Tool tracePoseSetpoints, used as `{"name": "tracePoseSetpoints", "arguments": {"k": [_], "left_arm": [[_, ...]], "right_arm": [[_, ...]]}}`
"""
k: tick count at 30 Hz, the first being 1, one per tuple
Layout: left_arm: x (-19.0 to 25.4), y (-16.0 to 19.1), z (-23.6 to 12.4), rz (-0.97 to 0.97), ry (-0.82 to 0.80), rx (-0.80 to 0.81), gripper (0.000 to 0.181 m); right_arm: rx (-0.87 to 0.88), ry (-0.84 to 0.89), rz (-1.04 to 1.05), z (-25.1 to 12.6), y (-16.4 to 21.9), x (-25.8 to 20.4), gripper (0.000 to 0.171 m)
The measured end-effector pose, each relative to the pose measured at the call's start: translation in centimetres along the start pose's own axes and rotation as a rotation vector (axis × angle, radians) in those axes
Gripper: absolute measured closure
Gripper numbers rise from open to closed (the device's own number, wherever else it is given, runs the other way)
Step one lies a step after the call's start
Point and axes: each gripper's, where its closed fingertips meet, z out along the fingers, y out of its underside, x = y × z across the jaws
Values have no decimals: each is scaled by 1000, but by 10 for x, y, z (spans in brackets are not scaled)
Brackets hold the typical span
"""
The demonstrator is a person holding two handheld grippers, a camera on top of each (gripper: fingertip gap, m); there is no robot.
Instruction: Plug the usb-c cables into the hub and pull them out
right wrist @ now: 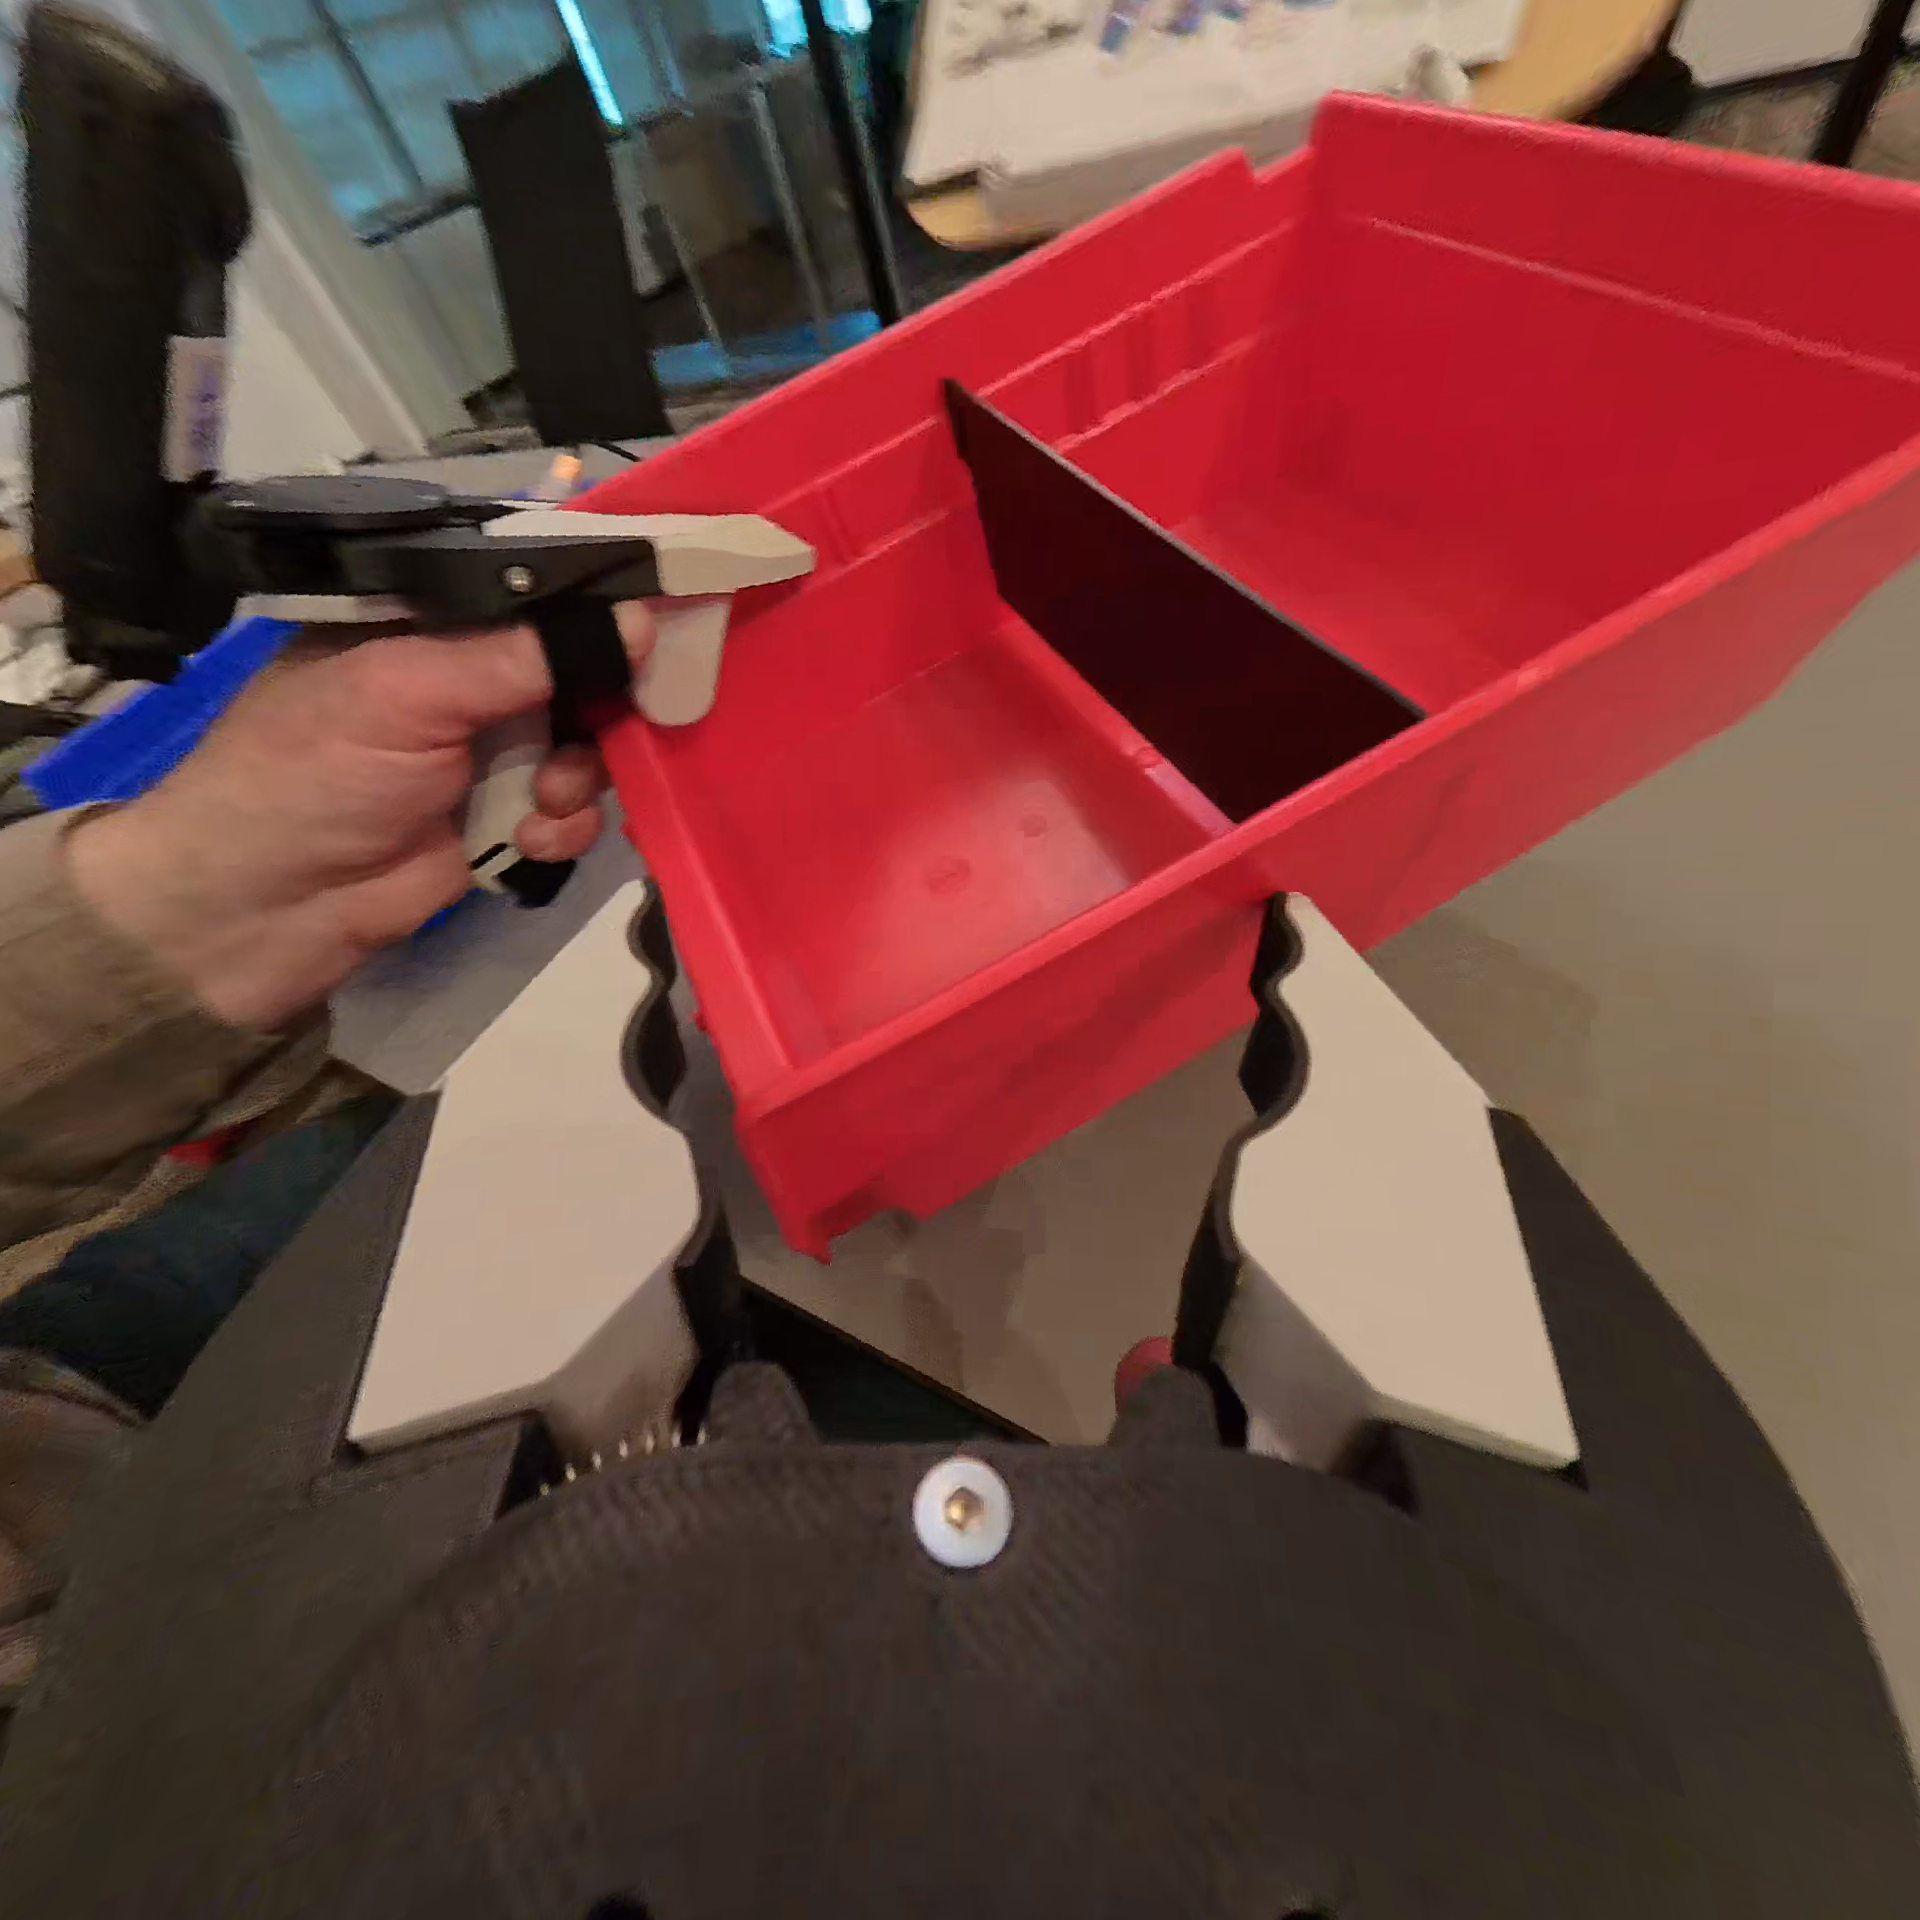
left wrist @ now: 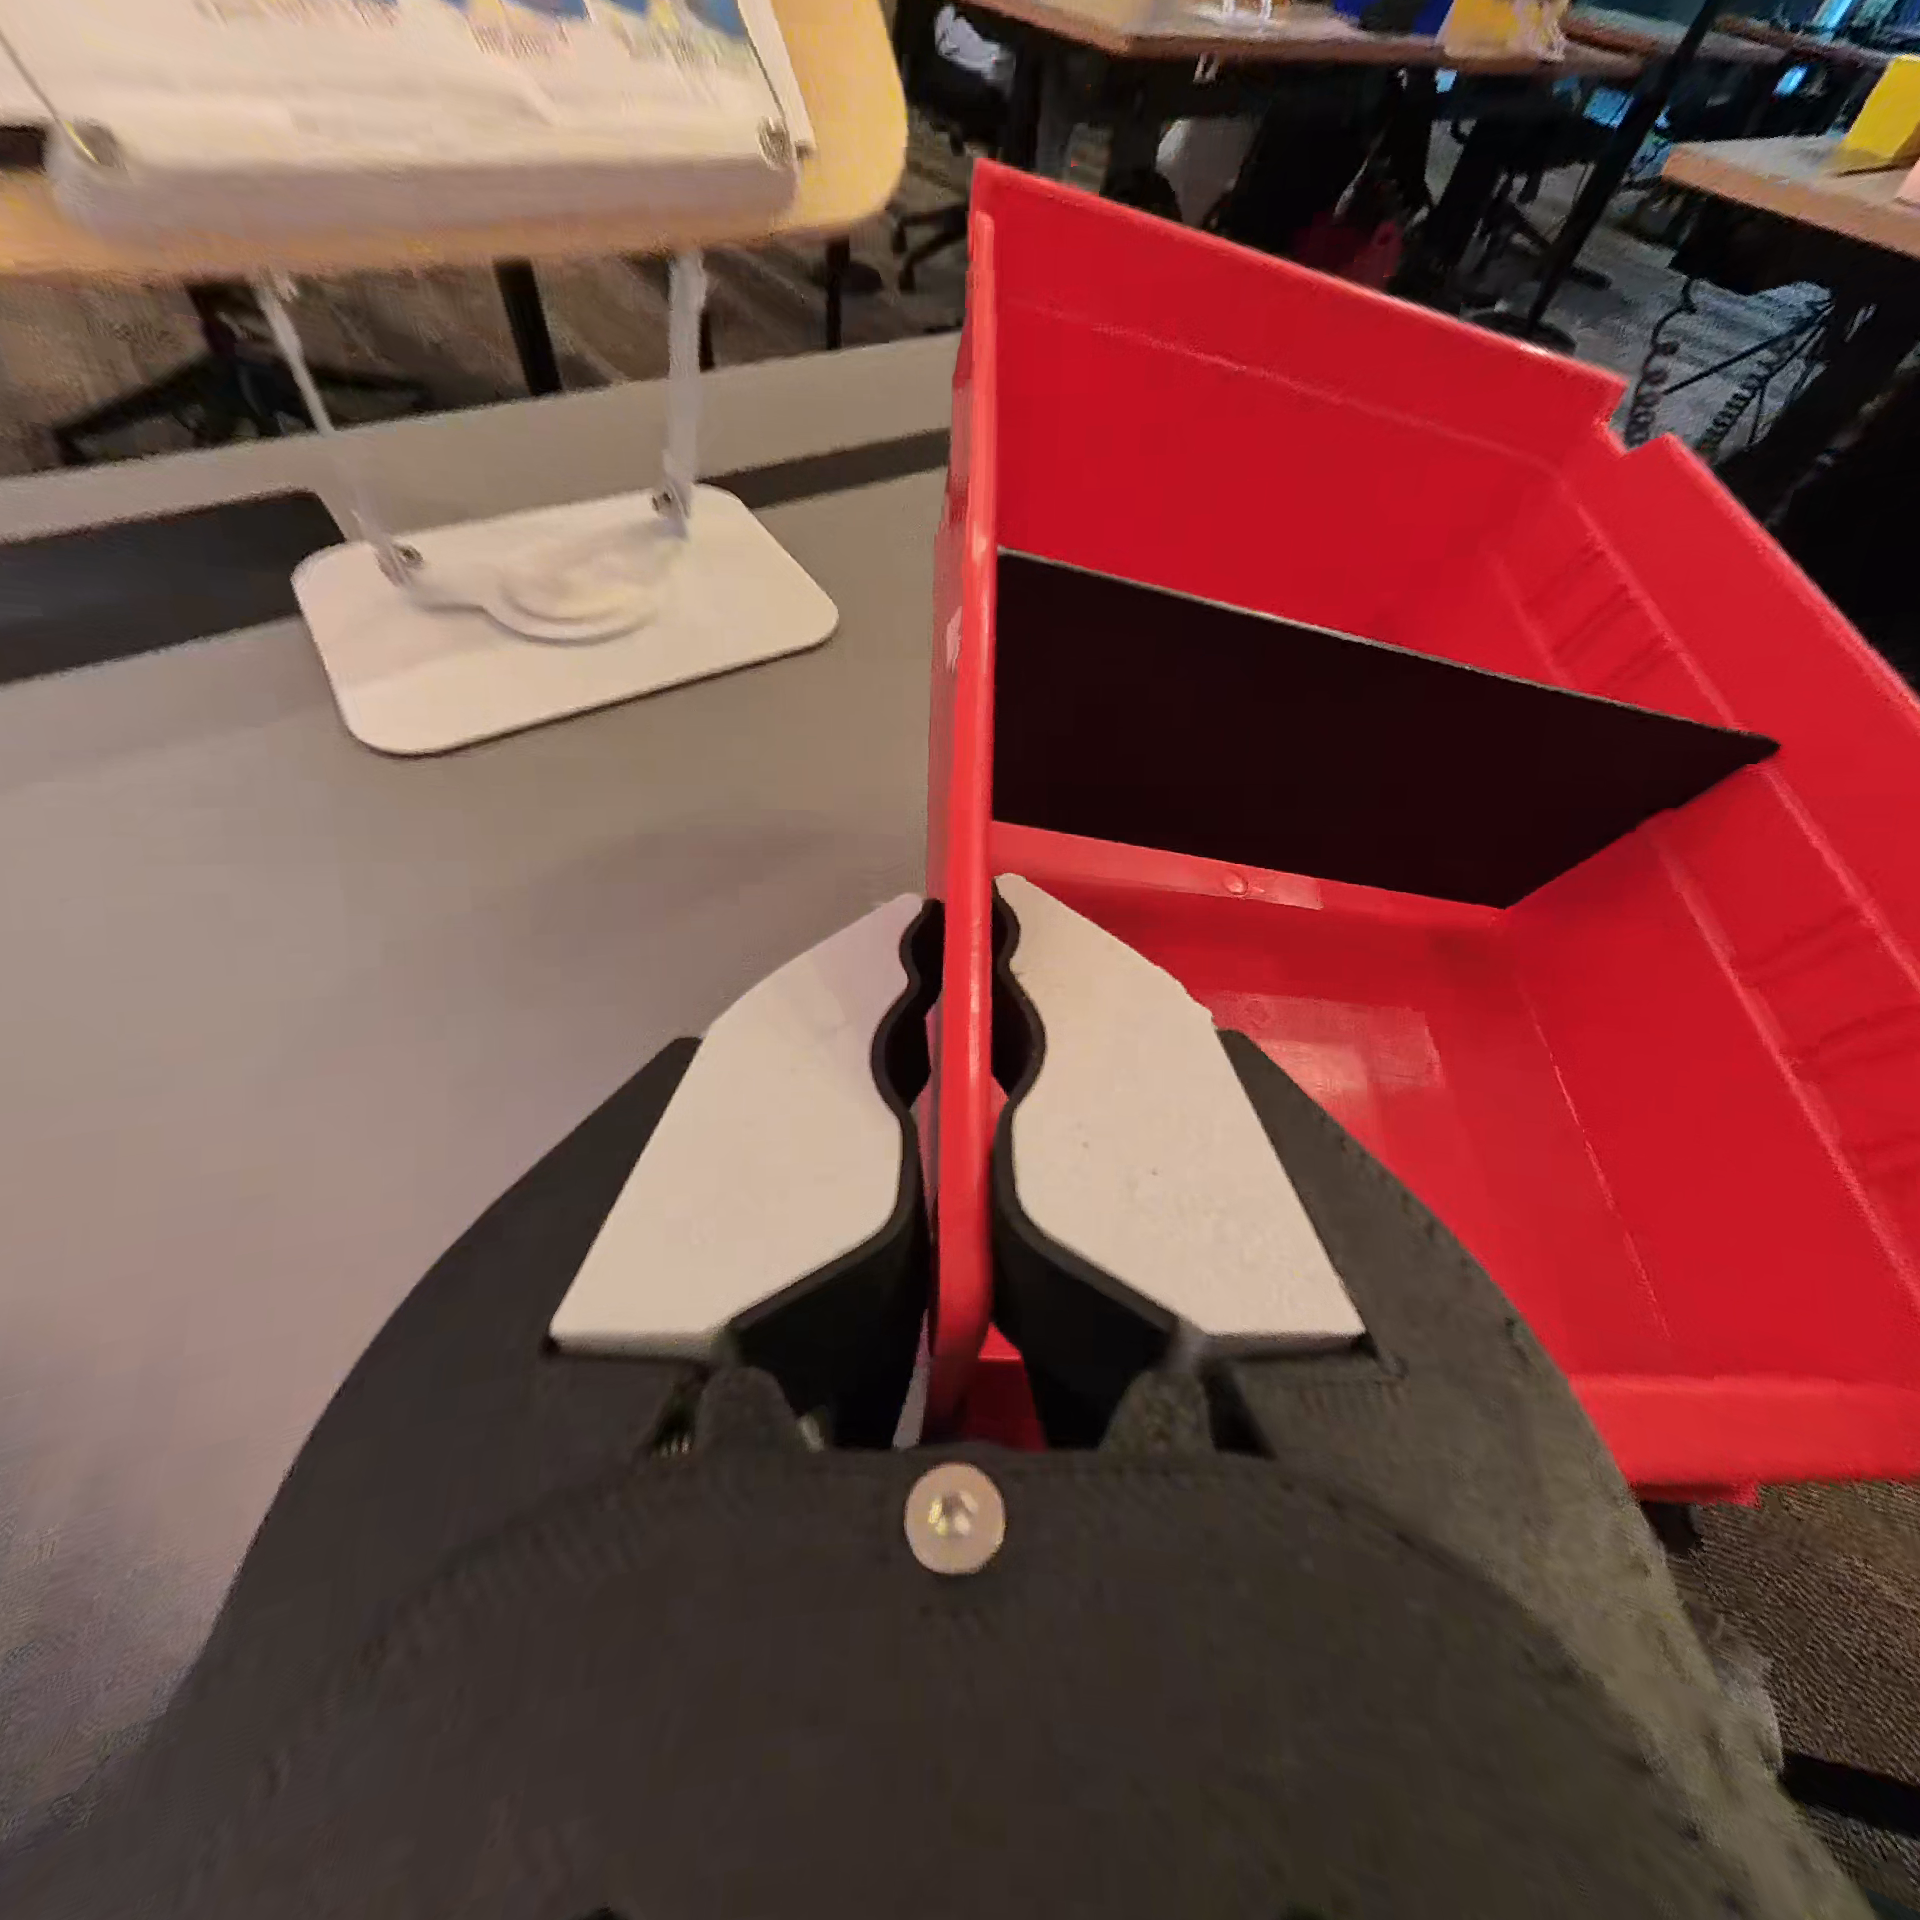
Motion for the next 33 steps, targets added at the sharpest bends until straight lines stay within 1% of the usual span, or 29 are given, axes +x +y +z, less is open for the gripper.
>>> {"name": "tracePoseSetpoints", "arguments": {"k": [2,5,8,12,13,15,16,19,20,22,25,26,28,31,33], "left_arm": [[9,15,12,-27,-11,-27,175],[20,39,26,-40,-26,-69,175],[26,60,35,-77,-42,-104,172],[37,68,37,-105,-30,-88,165],[41,67,37,-113,-8,-90,161],[61,72,37,-140,105,-151,139],[69,72,36,-151,149,-163,133],[90,71,30,-168,279,-192,122],[96,70,28,-174,320,-204,121],[106,64,17,-188,404,-200,122],[103,45,-6,-156,437,-142,127],[100,37,-18,-135,447,-119,129],[94,25,-46,-121,492,-105,126],[57,8,-88,-34,417,-54,126],[19,2,-114,53,284,-37,124]], "right_arm": [[-21,49,10,1,11,22,72],[-59,144,-30,4,26,51,82],[-87,156,-35,8,34,65,87],[-133,154,-80,5,32,78,91],[-148,162,-91,4,32,83,96],[-205,212,-131,0,37,101,108],[-211,216,-132,-2,37,107,114],[-228,260,-137,-9,36,131,135],[-234,279,-144,-11,36,138,141],[-244,317,-166,-14,34,151,152],[-260,383,-215,-16,32,168,165],[-266,384,-229,-16,31,171,166],[-273,364,-231,-15,31,171,166],[-278,372,-256,-14,30,172,165],[-274,368,-251,-14,30,173,165]]}}
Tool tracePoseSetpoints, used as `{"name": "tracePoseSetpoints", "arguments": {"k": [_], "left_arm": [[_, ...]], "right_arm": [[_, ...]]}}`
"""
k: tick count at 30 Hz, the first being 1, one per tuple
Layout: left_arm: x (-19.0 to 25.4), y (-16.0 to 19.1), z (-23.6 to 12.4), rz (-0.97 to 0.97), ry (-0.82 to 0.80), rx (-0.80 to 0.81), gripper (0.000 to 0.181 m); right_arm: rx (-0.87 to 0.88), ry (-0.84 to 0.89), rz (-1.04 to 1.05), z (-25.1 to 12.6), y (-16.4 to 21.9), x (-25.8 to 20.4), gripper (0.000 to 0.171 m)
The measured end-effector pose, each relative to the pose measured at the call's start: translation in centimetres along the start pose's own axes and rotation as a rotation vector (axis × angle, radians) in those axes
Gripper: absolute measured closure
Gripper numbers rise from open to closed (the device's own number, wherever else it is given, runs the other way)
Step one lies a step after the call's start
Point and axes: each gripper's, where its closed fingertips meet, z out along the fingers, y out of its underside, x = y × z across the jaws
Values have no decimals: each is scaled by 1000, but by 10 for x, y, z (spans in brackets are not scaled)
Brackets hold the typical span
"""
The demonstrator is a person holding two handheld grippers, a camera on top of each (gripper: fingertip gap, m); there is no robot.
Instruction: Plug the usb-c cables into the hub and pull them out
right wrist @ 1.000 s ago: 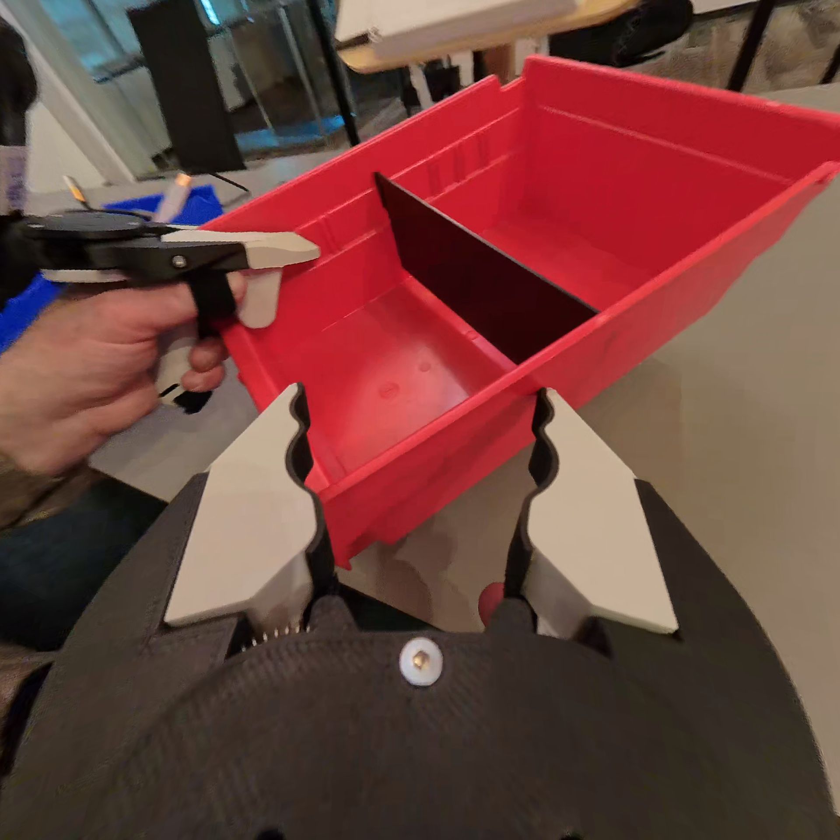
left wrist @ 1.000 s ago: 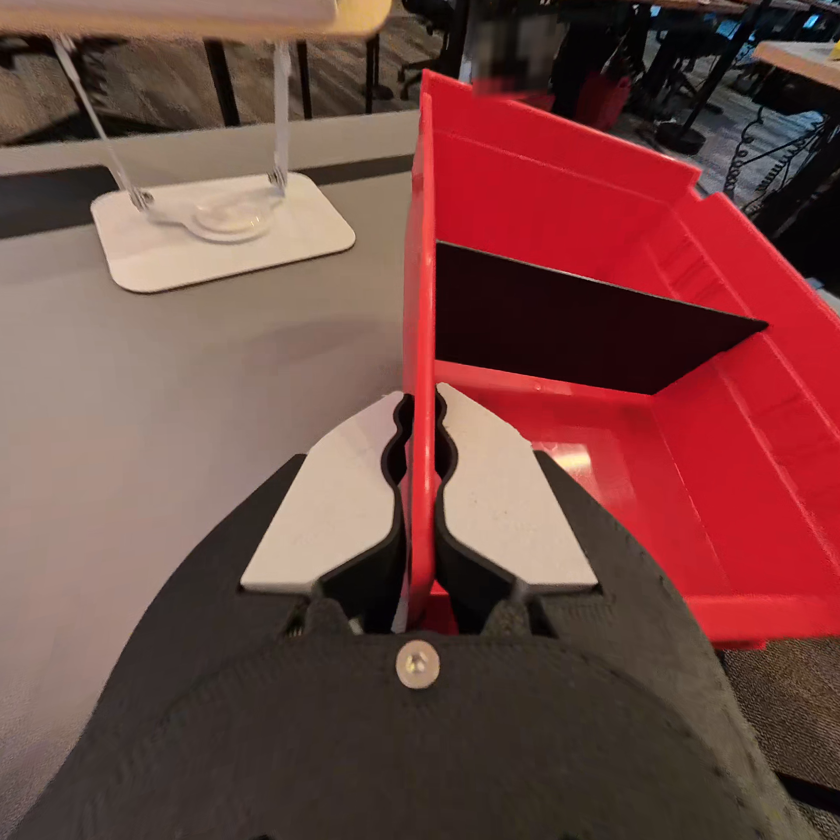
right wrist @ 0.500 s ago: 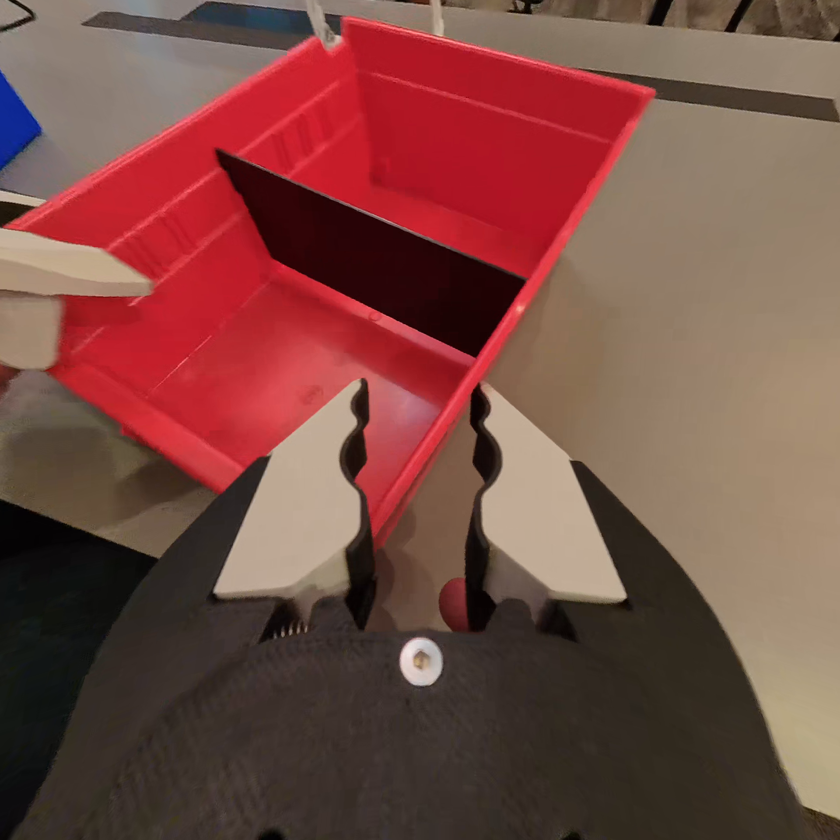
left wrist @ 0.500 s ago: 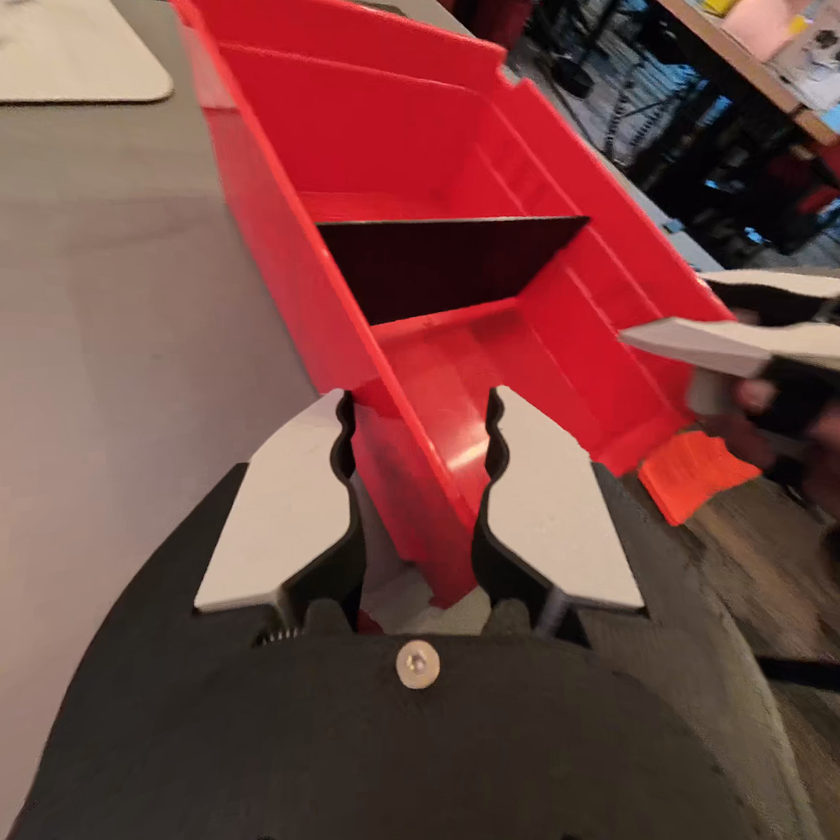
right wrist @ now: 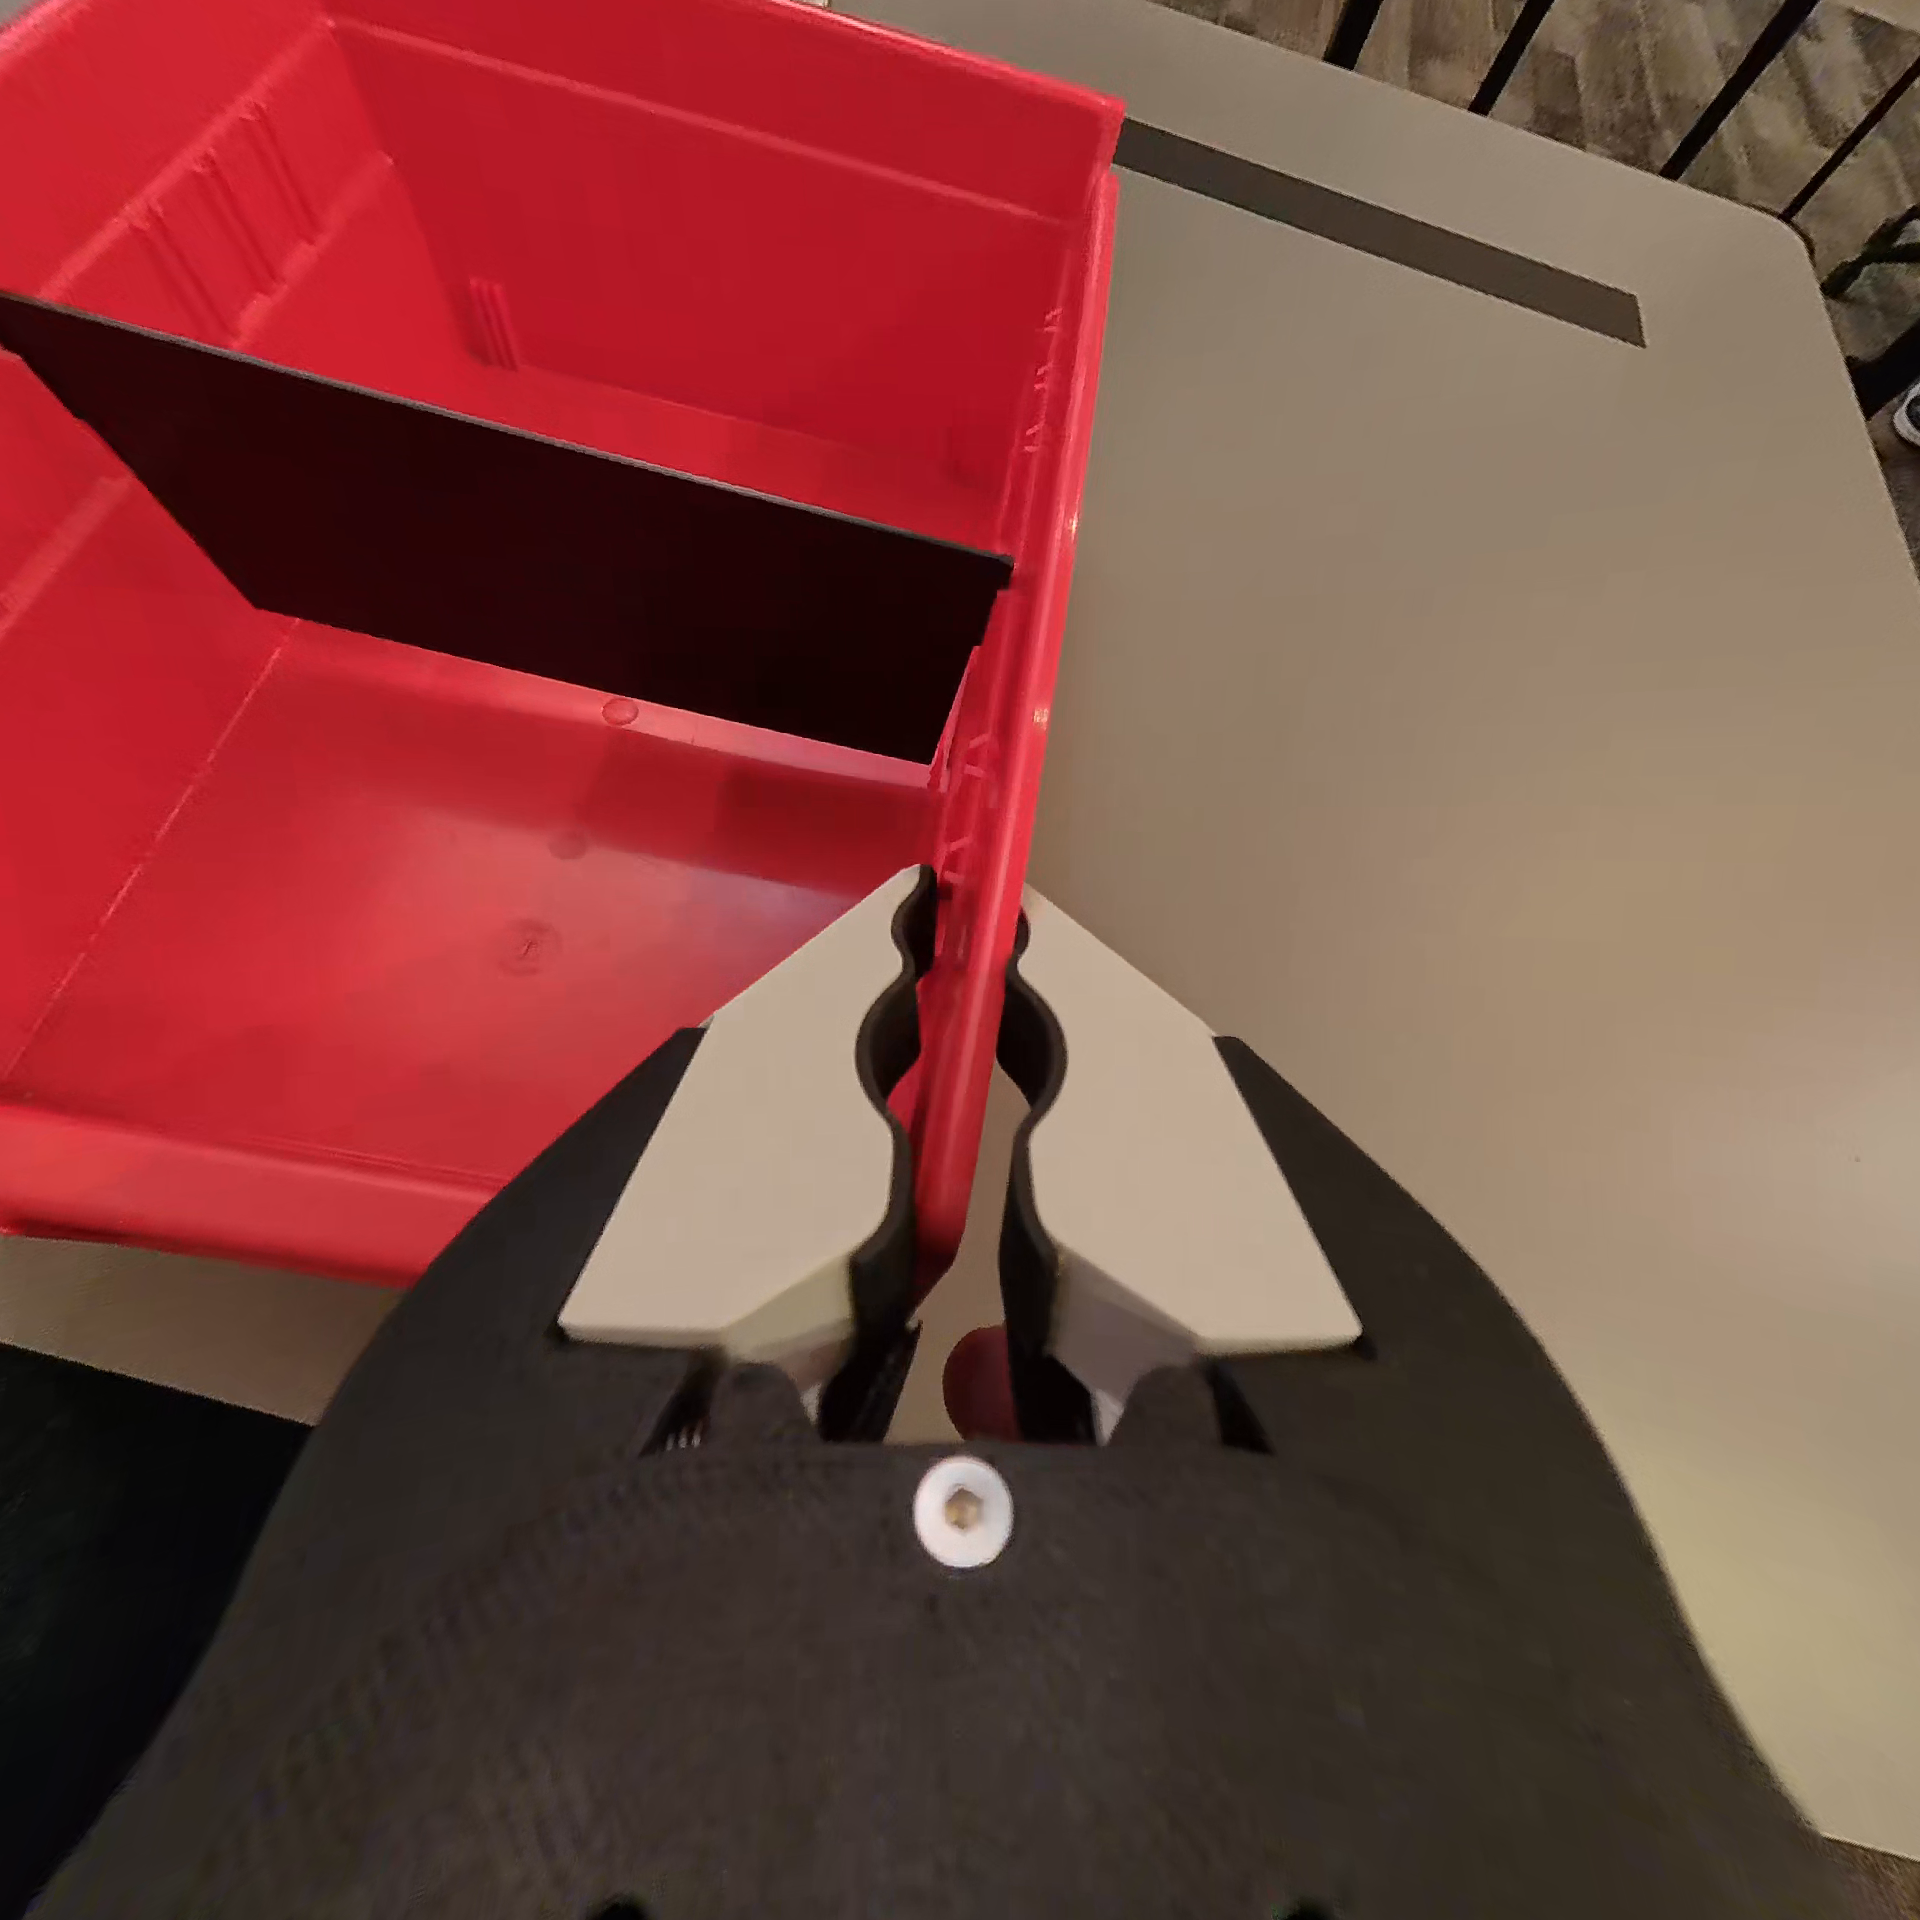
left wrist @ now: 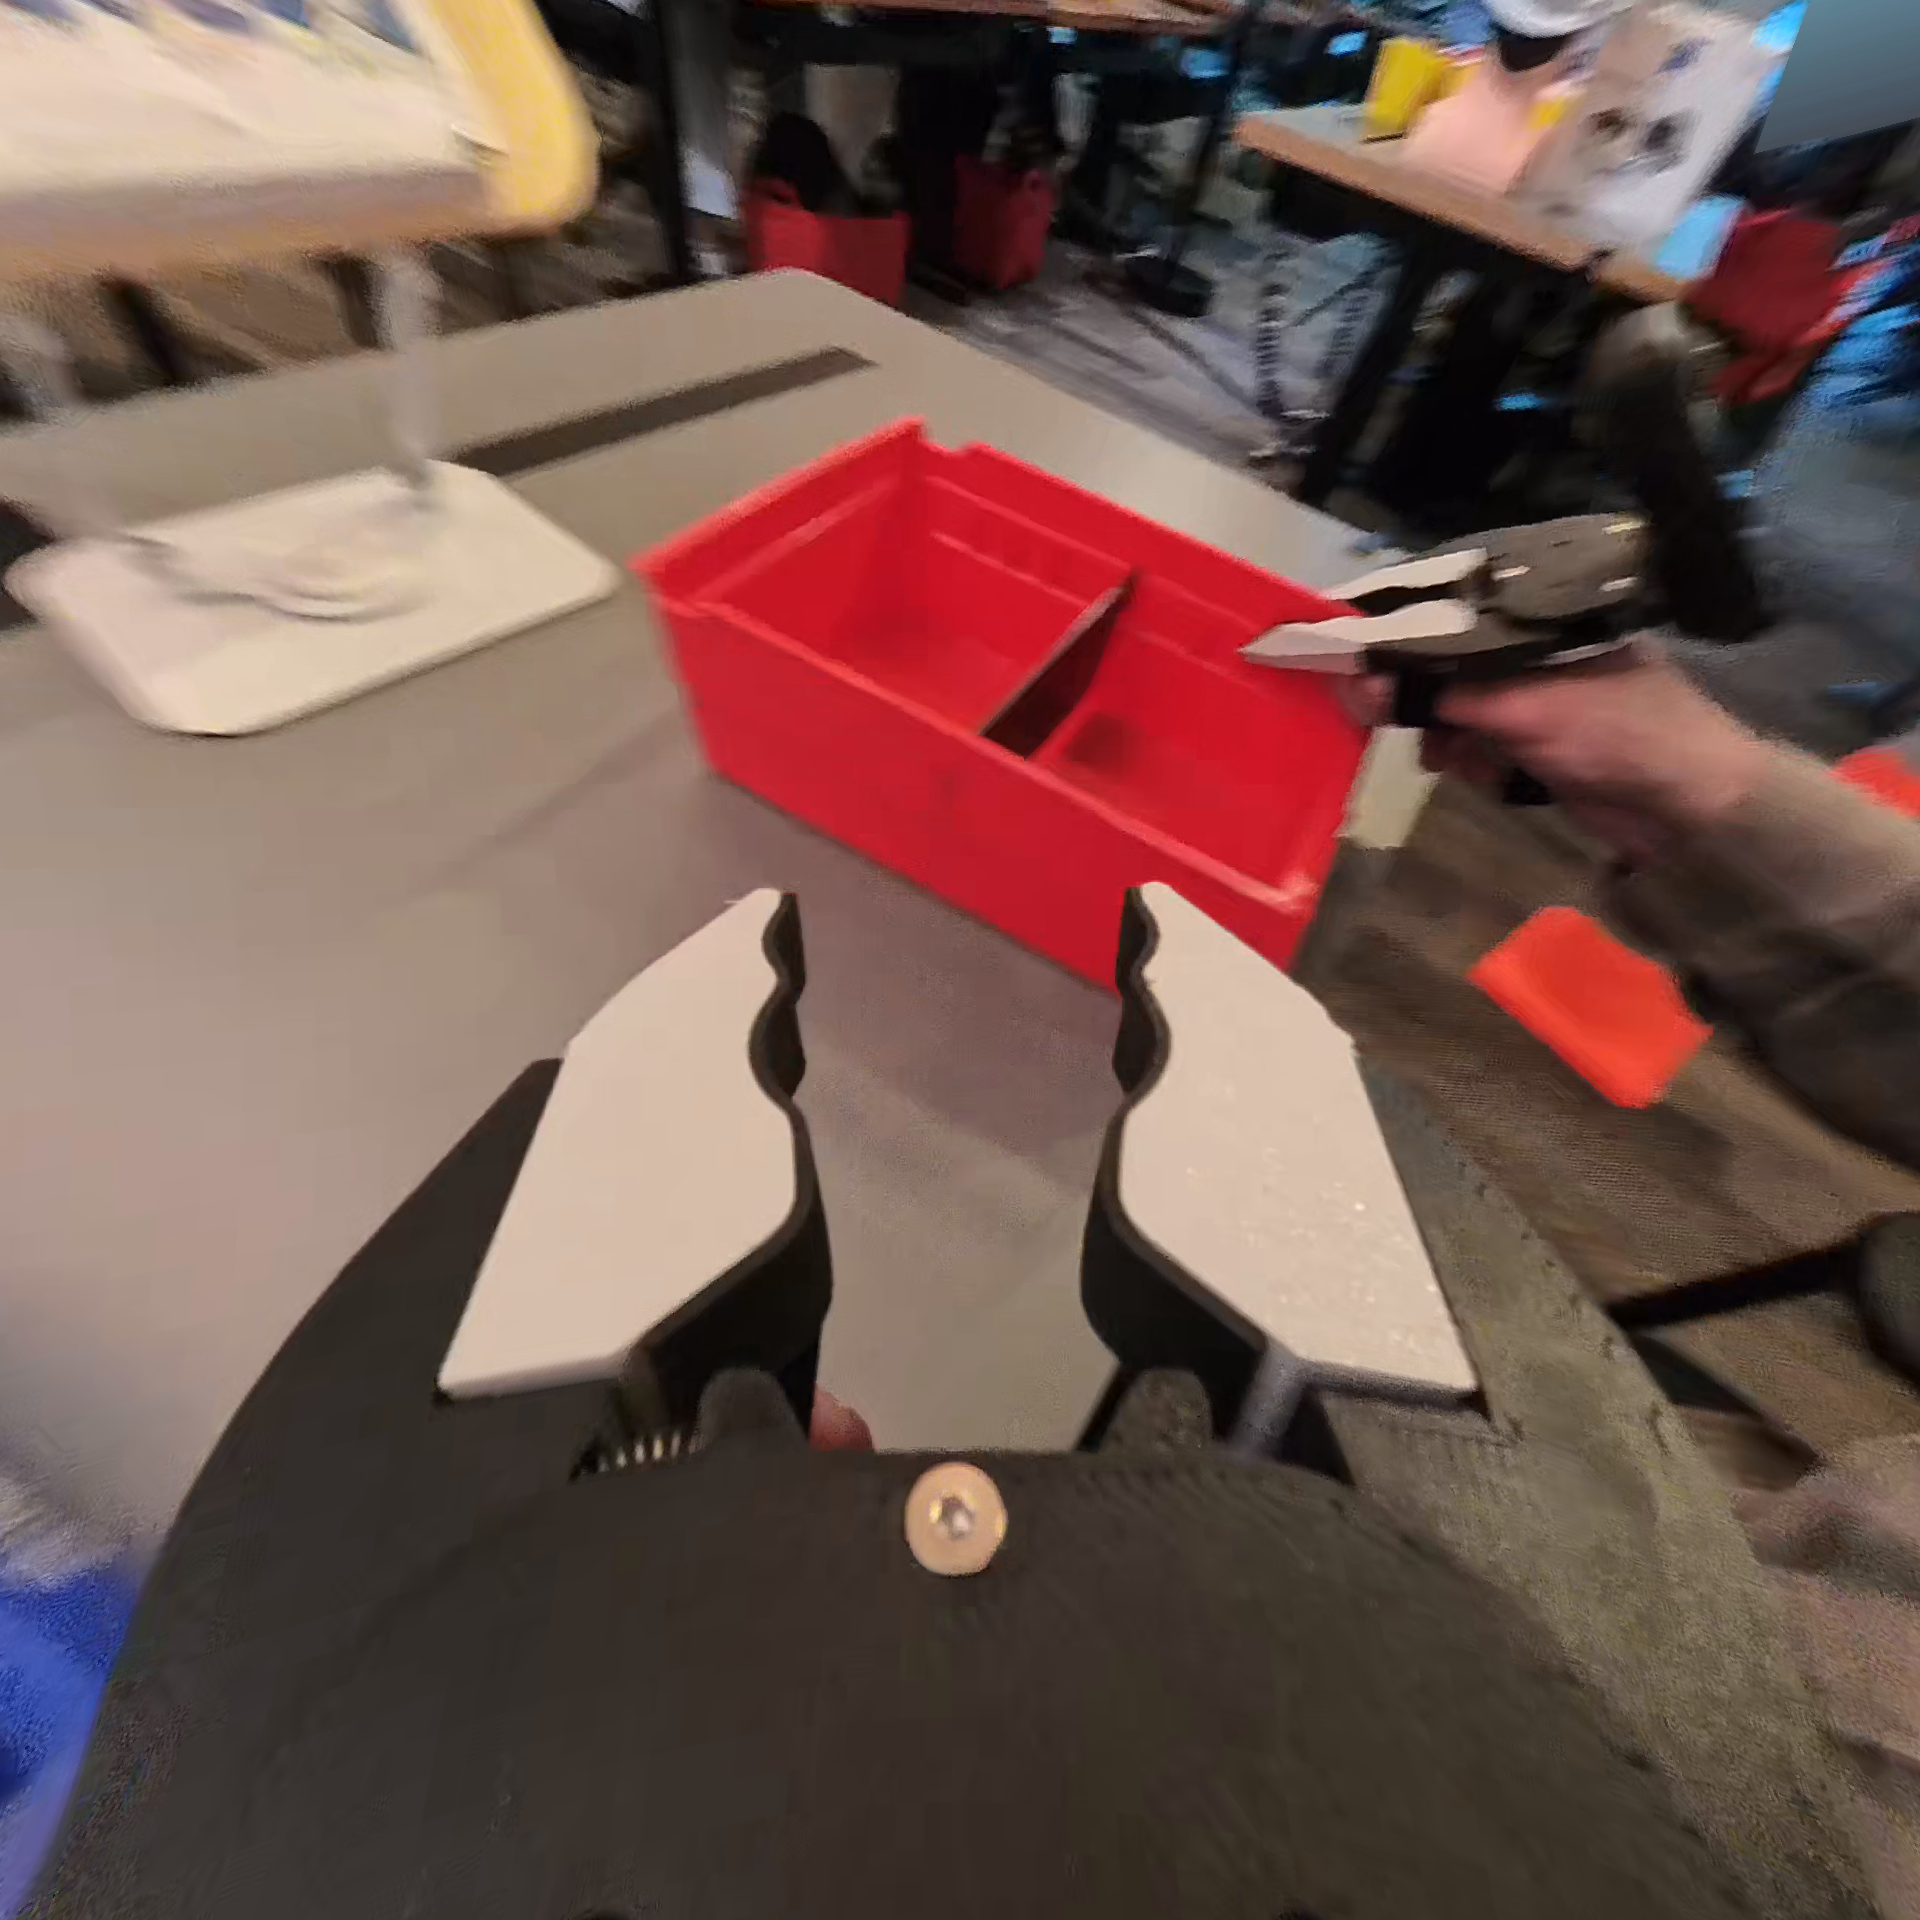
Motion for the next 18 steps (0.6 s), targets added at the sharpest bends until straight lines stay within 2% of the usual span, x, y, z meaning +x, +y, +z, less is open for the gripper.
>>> {"name": "tracePoseSetpoints", "arguments": {"k": [6,11,14,18], "left_arm": [[-95,6,-119,113,-384,48,119],[-164,49,-206,28,-666,-31,112],[-188,83,-235,-36,-760,-112,103],[-212,128,-251,-95,-841,-223,100]], "right_arm": [[5,-6,2,0,0,0,165],[-5,-7,-5,-1,1,2,165],[-11,-12,1,-1,2,3,165],[-15,-12,11,-1,3,5,165]]}}
